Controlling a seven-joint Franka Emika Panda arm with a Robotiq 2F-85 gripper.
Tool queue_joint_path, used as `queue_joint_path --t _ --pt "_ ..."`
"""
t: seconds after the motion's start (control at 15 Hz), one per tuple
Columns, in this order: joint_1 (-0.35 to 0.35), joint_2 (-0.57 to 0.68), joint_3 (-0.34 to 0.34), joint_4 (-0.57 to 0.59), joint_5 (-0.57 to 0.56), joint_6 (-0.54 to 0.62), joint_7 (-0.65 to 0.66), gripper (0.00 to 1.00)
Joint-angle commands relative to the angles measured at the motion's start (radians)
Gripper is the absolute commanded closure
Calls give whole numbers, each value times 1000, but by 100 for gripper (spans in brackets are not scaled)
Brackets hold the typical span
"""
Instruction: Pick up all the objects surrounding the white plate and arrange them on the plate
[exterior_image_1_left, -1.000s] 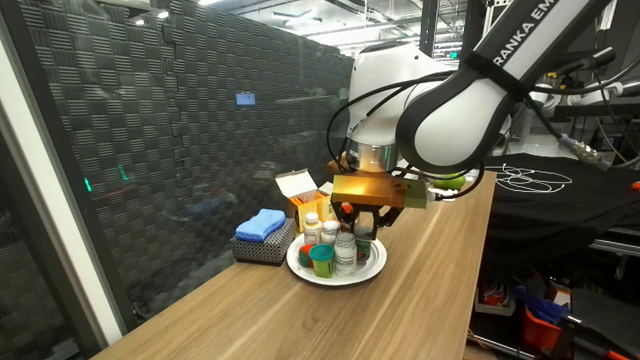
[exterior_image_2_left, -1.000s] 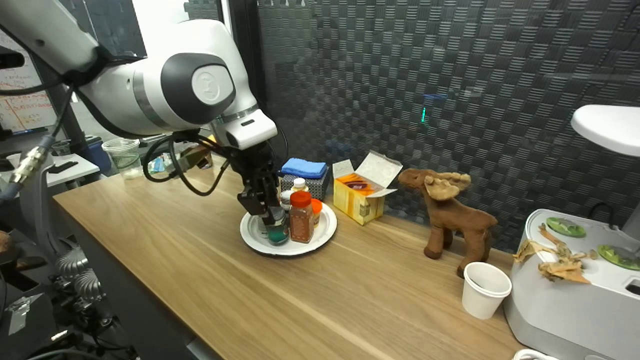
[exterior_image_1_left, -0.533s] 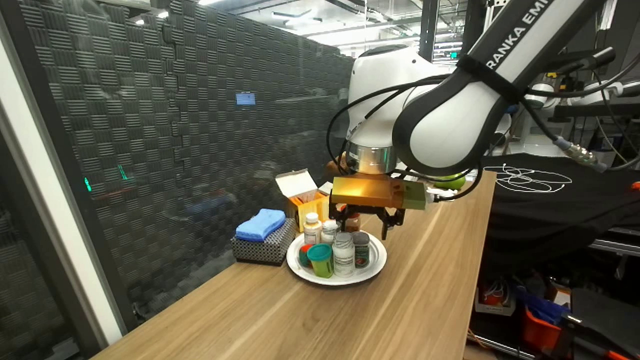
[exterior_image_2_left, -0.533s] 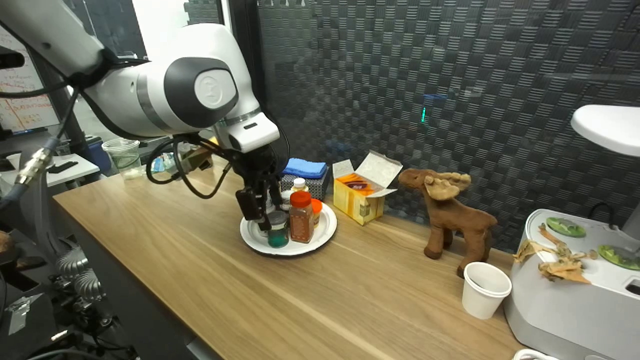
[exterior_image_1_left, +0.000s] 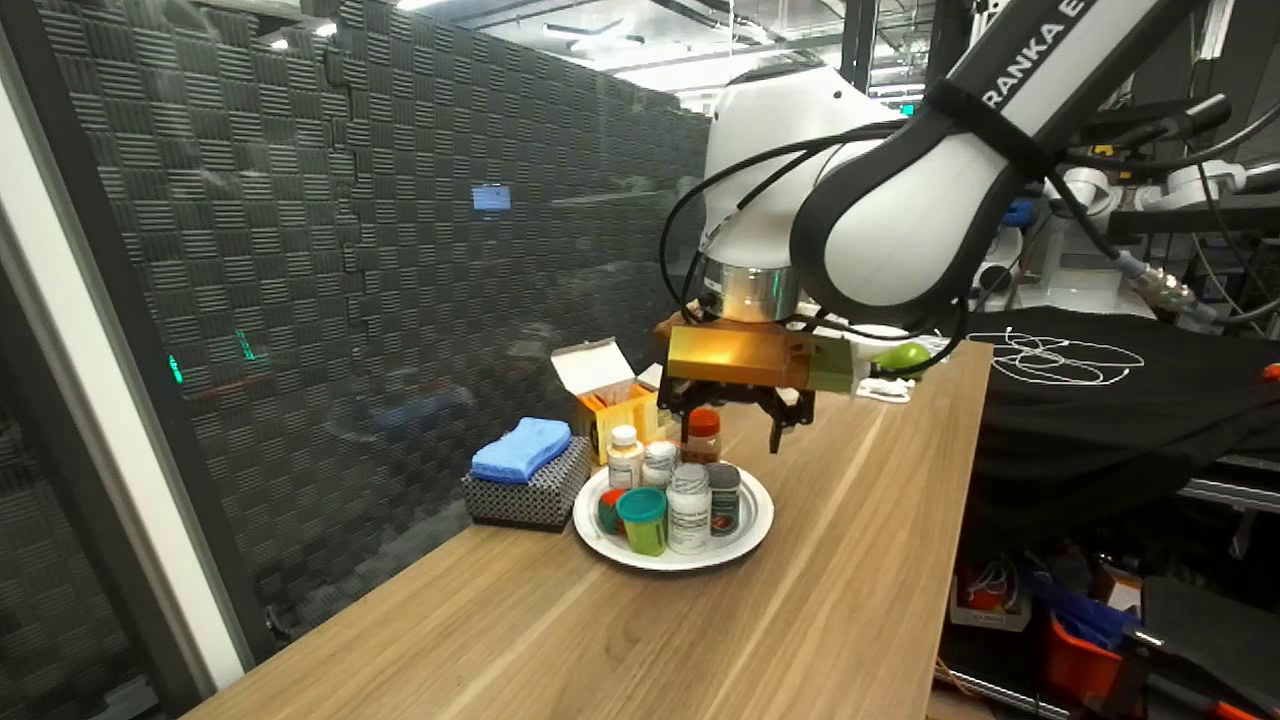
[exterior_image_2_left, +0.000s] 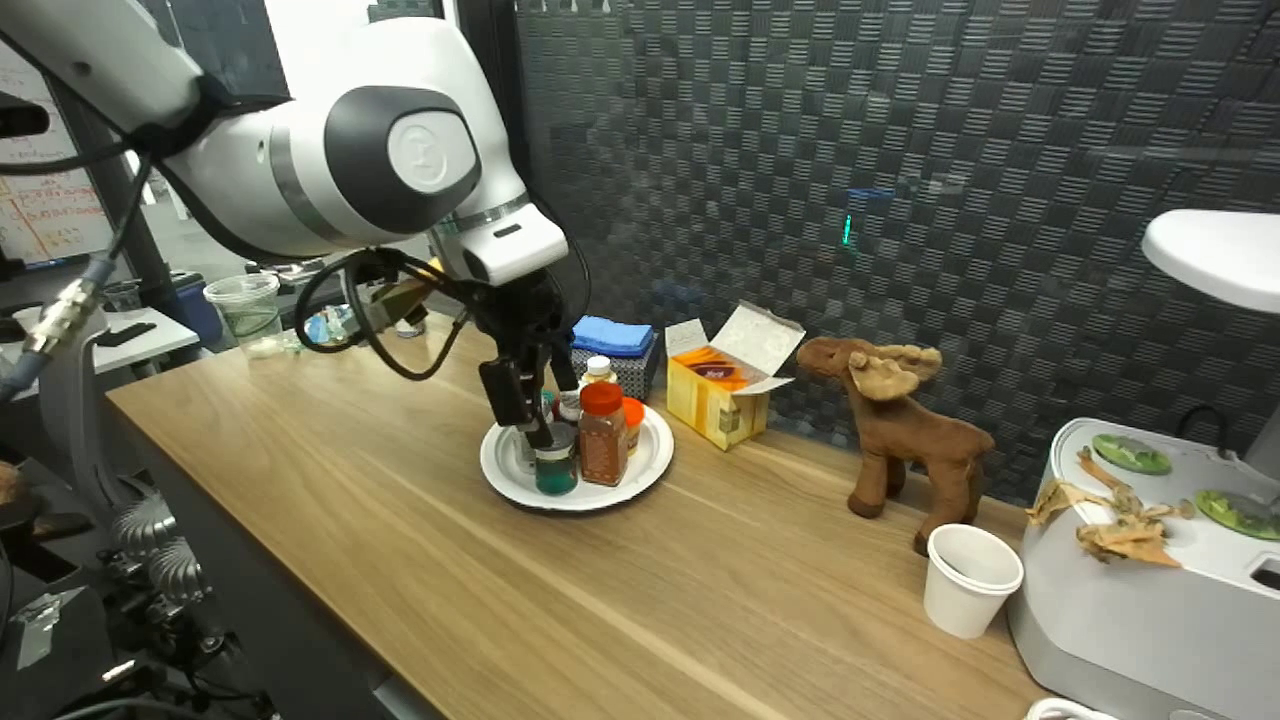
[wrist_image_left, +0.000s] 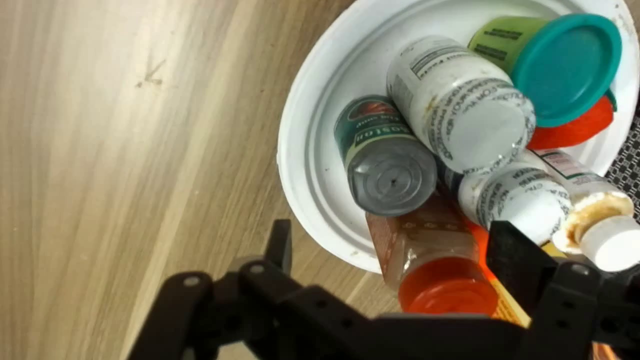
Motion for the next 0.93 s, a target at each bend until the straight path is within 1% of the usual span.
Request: queue_joint_path --t 0.0,0.27,0.33,0.47,0.67,0.8,0.87 --pt "23 -94 -6 20 -23 -108 -2 0" --pt "23 -156 46 95 -26 -315 -44 0" --pt "22 -167 66 112 -8 -357 -84 0" --pt "27 -181 100 142 -15 -437 -130 0" --pt "33 -220 144 135 8 -479 -258 0" --pt "36 -266 163 101 53 -478 -385 0" --pt "24 -206 160 127 15 -456 -279 0"
